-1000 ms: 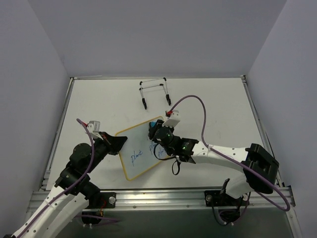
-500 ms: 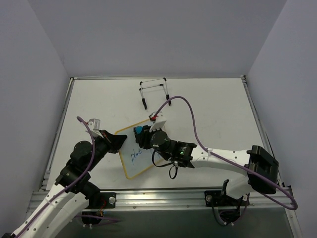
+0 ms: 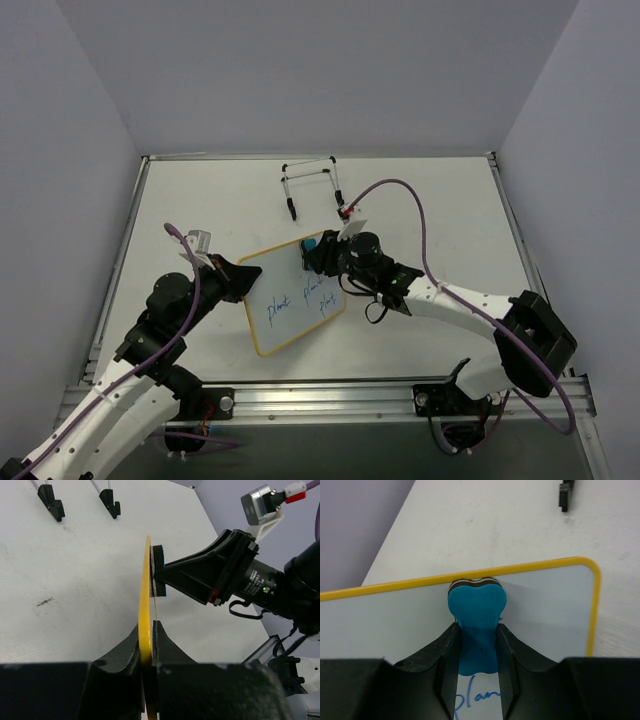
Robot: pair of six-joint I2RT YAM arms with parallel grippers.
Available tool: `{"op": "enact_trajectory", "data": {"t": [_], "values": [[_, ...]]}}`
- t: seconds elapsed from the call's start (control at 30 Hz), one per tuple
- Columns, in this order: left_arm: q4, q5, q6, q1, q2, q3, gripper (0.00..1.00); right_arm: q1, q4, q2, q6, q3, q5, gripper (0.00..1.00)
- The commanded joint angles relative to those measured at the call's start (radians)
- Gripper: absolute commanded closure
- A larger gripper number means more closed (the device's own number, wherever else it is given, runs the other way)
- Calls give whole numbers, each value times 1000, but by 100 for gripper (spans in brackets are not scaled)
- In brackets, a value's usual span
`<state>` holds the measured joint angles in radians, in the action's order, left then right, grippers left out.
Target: Erase the whiteboard
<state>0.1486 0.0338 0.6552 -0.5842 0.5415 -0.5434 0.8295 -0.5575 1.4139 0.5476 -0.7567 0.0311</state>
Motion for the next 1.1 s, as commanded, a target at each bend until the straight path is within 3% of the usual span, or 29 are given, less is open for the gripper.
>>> {"op": "enact_trajectory", "data": {"t": [0.0, 0.3, 0.47, 0.73, 0.9, 1.07], "values": [[-29, 325, -71, -42, 6, -66, 98, -64, 82, 89, -52, 43, 63, 100], [-23, 321, -77, -42, 23, -72, 98, -124, 85, 191, -130, -7, 200, 100], [-20, 308, -83, -42, 35, -79, 98, -90, 88, 128, -135, -4, 182, 100], [-47, 279, -74, -42, 52, -67, 98, 169, 24, -49, -25, 52, -23, 100], [-132, 290, -46, -42, 89, -30, 98, 319, -142, -4, 58, 79, -207, 100], [-176, 276, -48, -42, 120, -32, 98, 410, -167, 54, 66, 7, -283, 100]]}}
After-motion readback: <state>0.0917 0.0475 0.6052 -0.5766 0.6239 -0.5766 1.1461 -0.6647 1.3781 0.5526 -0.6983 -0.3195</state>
